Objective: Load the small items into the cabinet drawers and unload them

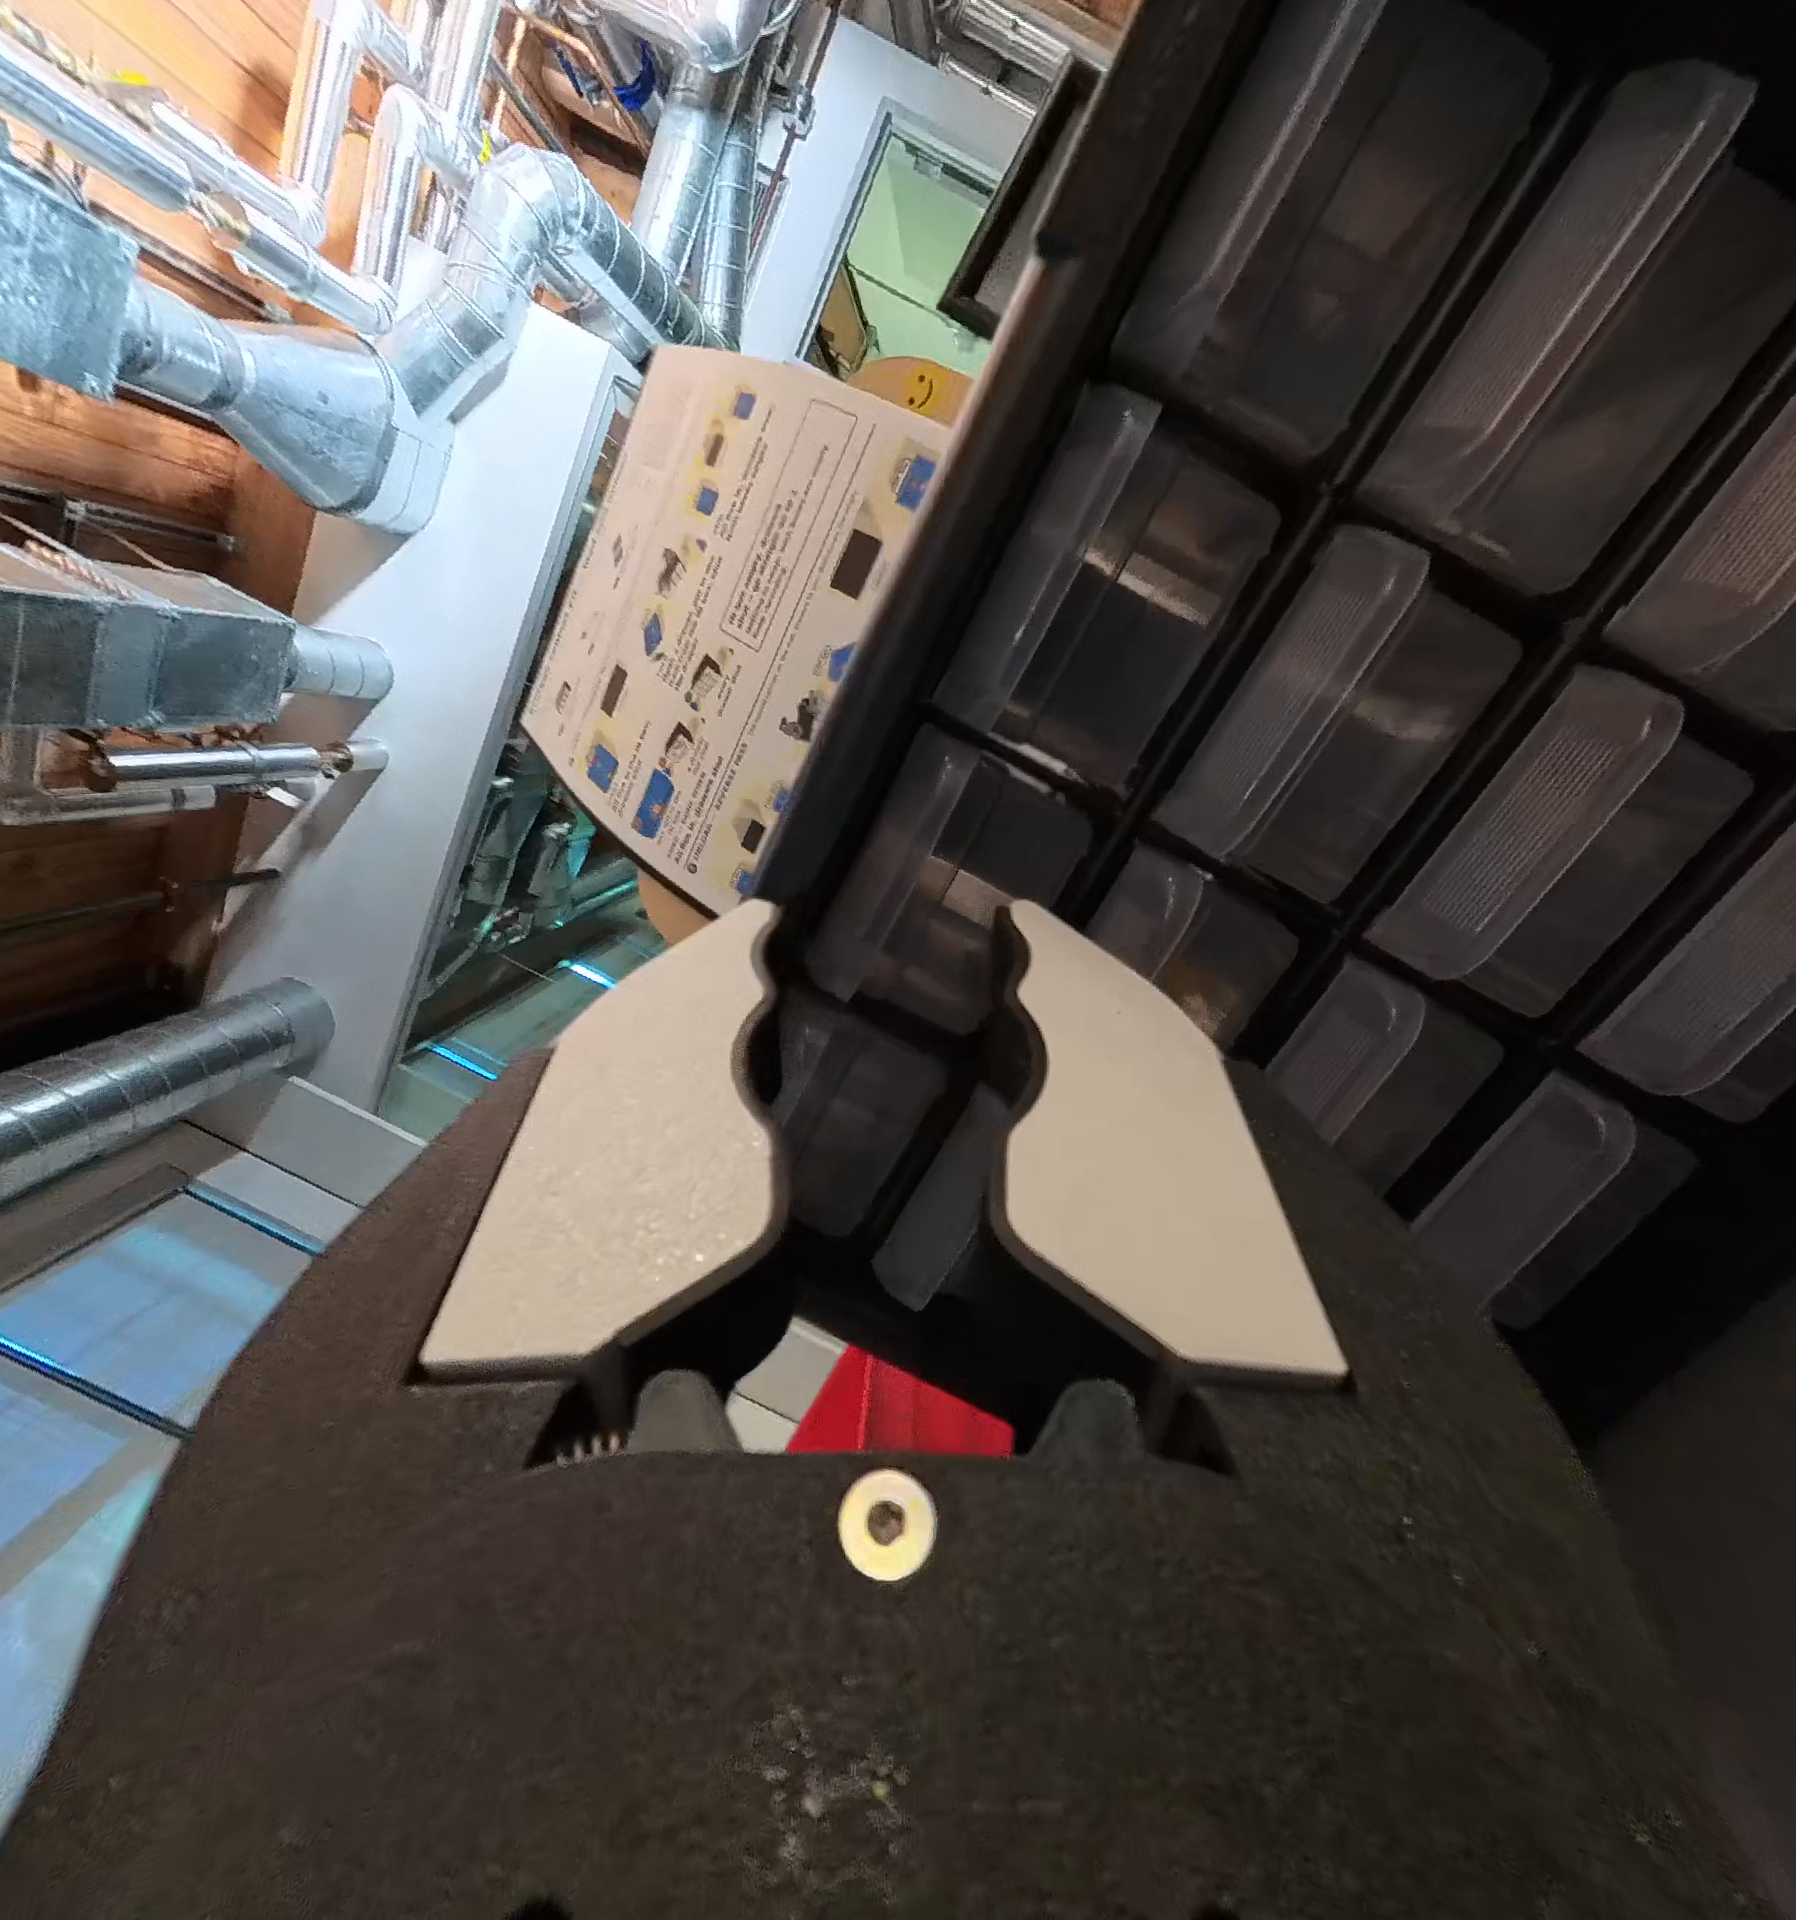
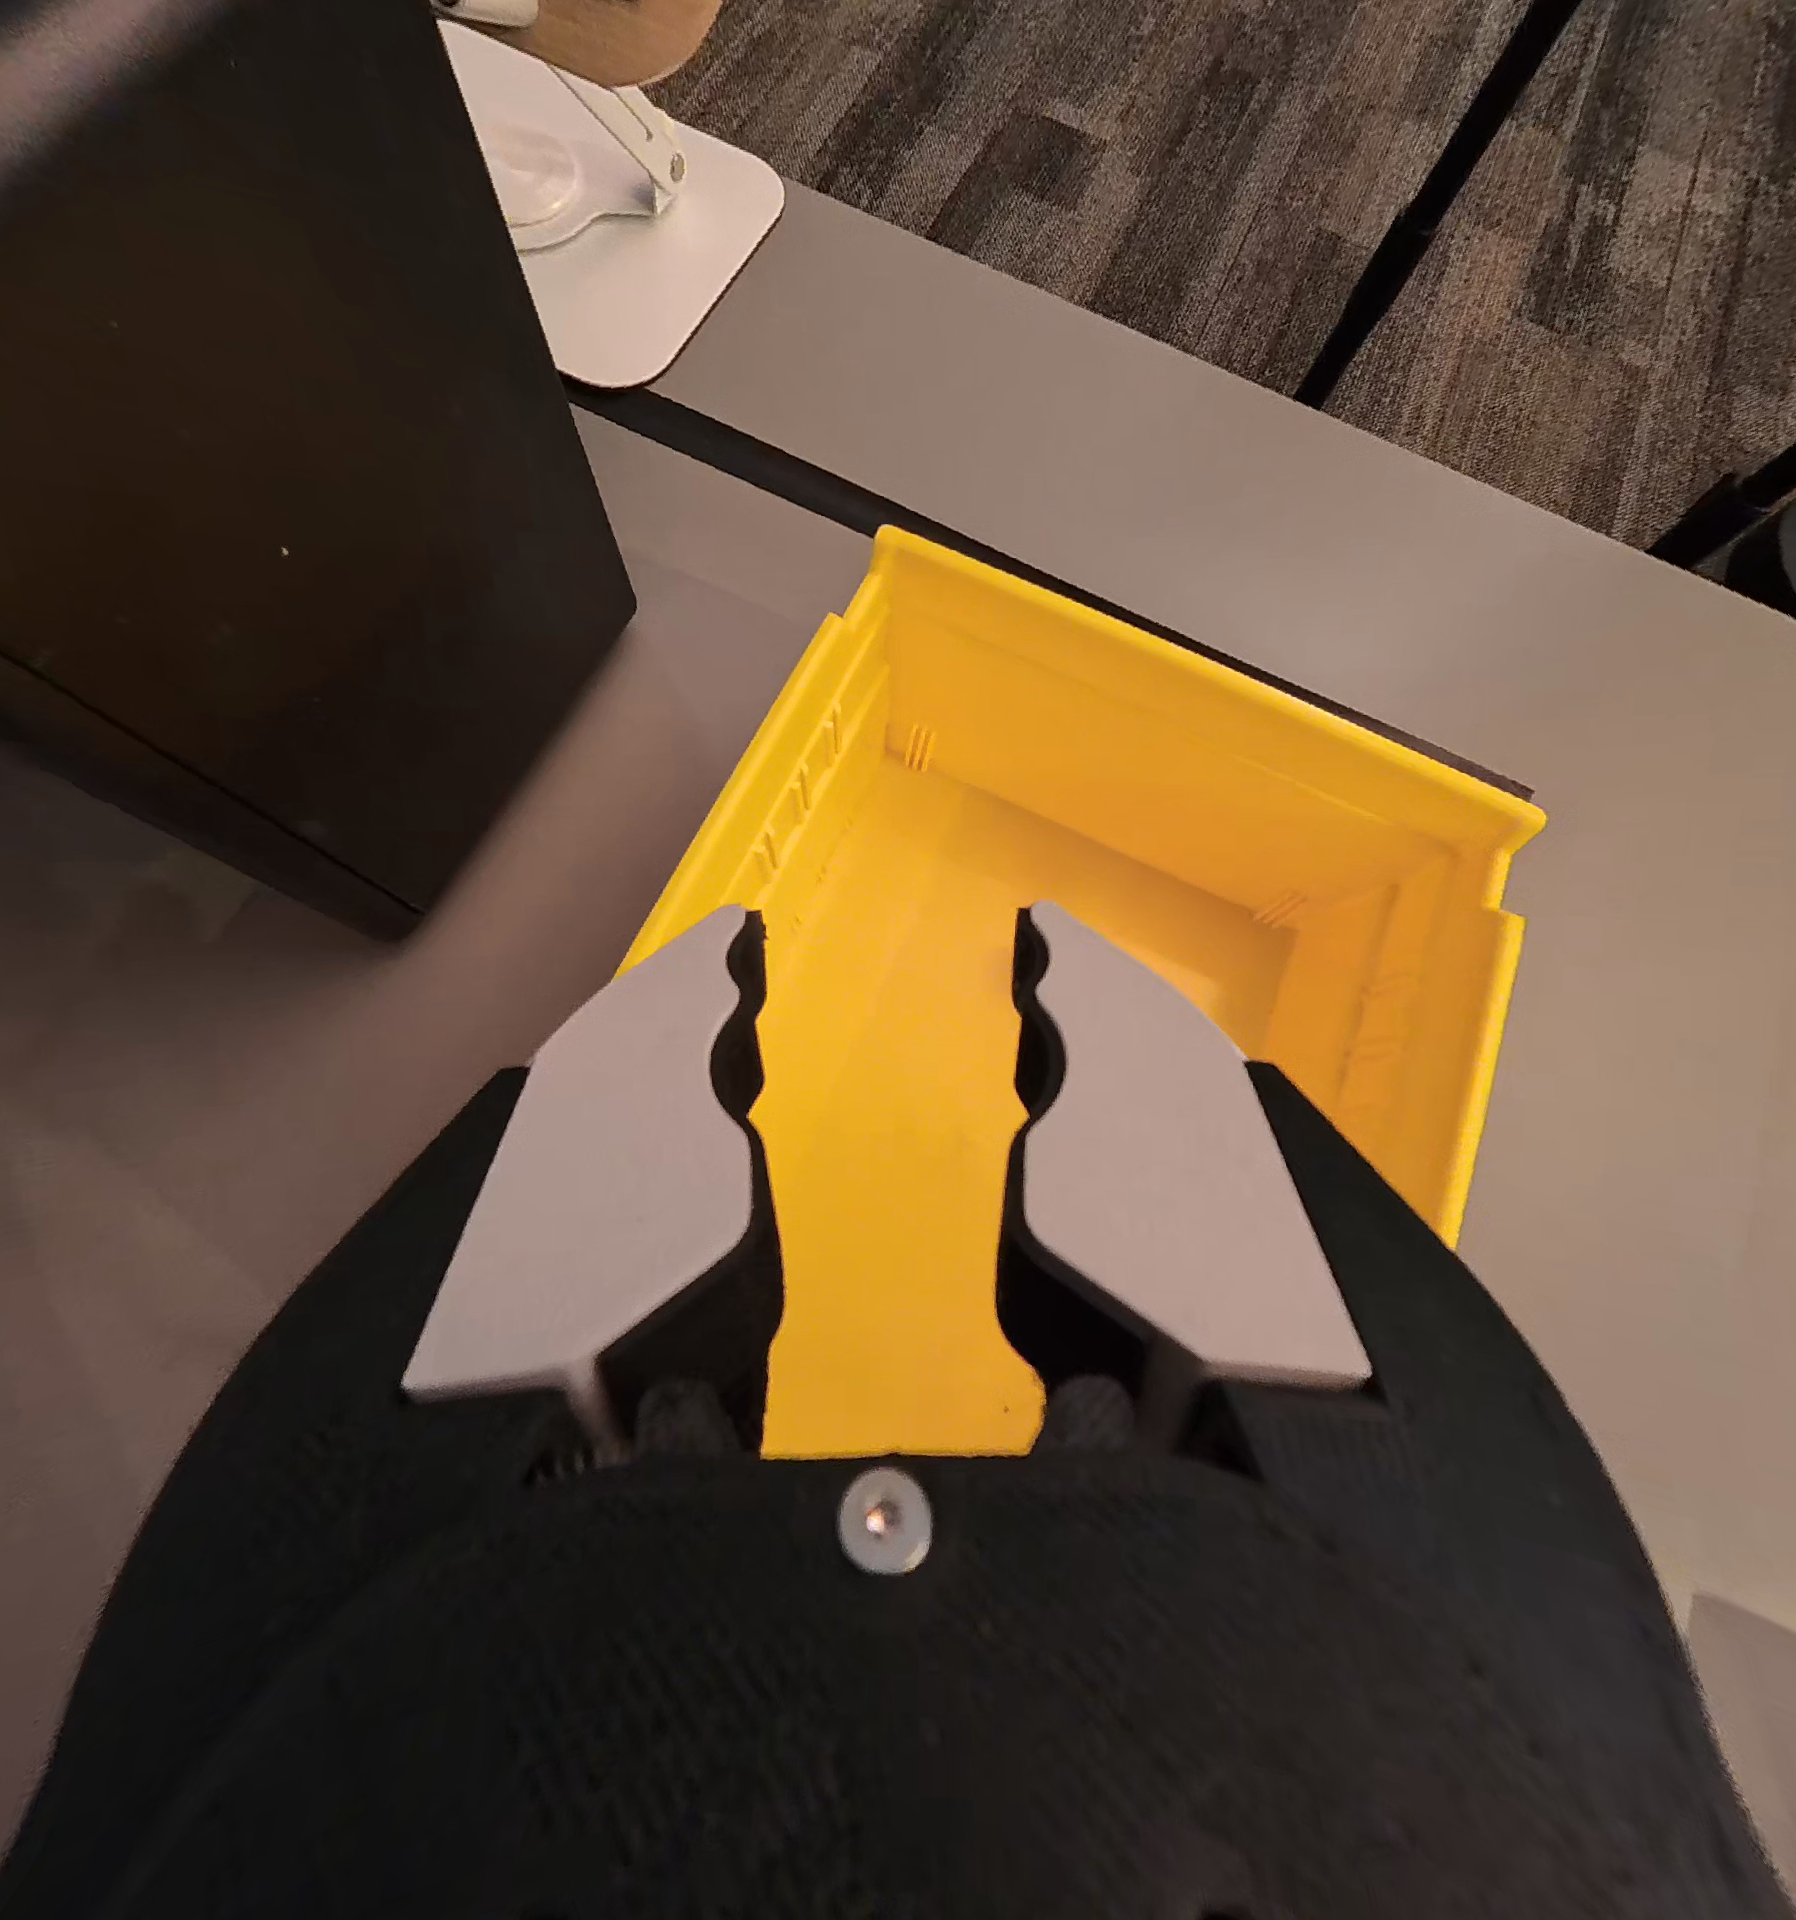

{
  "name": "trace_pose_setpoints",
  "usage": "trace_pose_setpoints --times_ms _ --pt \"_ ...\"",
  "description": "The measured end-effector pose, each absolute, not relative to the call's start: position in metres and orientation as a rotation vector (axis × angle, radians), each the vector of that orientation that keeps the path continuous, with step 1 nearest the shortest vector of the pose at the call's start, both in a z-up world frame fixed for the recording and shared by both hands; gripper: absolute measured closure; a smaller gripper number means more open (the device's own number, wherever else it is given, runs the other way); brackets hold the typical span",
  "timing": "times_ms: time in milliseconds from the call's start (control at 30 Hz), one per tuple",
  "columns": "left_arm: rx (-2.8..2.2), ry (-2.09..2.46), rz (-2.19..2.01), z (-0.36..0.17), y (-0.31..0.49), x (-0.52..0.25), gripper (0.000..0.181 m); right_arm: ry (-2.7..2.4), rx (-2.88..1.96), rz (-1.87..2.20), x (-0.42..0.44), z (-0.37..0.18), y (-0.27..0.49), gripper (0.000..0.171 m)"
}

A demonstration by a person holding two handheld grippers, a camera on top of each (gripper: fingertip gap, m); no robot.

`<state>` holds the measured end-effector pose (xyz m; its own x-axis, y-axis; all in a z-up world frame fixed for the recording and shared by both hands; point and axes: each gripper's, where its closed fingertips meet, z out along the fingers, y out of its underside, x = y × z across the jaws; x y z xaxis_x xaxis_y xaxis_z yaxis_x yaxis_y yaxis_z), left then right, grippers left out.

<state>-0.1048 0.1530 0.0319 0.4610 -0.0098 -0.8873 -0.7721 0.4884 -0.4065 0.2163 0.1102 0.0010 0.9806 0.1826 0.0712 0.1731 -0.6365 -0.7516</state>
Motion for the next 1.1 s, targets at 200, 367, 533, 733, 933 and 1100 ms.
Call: trace_pose_setpoints --times_ms 200,367,533,733,933,1100 --pt "-0.933 1.034 0.479 0.021 0.129 -0.114 0.146 -0.242 -2.265 -0.004 0.218 0.004 0.108 0.124" --pt "-0.922 1.158 0.519 -0.008 0.131 -0.109 0.156 -0.23 -2.26 -0.022 0.22 0.007 0.107 0.124" --pt "-0.912 1.169 0.609 -0.009 0.153 -0.102 0.153 -0.236 -2.255 -0.029 0.219 0.009 0.106 0.124" --pt "-0.857 1.161 0.703 -0.011 0.168 -0.099 0.165 -0.231 -2.252 -0.038 0.221 0.012 0.106 0.124" --pt "-0.843 1.126 0.697 -0.009 0.159 -0.102 0.171 -0.241 -2.234 -0.041 0.219 0.017 0.105 0.124" --pt "-0.805 1.128 0.733 -0.009 0.133 -0.11 0.172 -0.264 -2.205 -0.044 0.211 0.026 0.102 0.125"
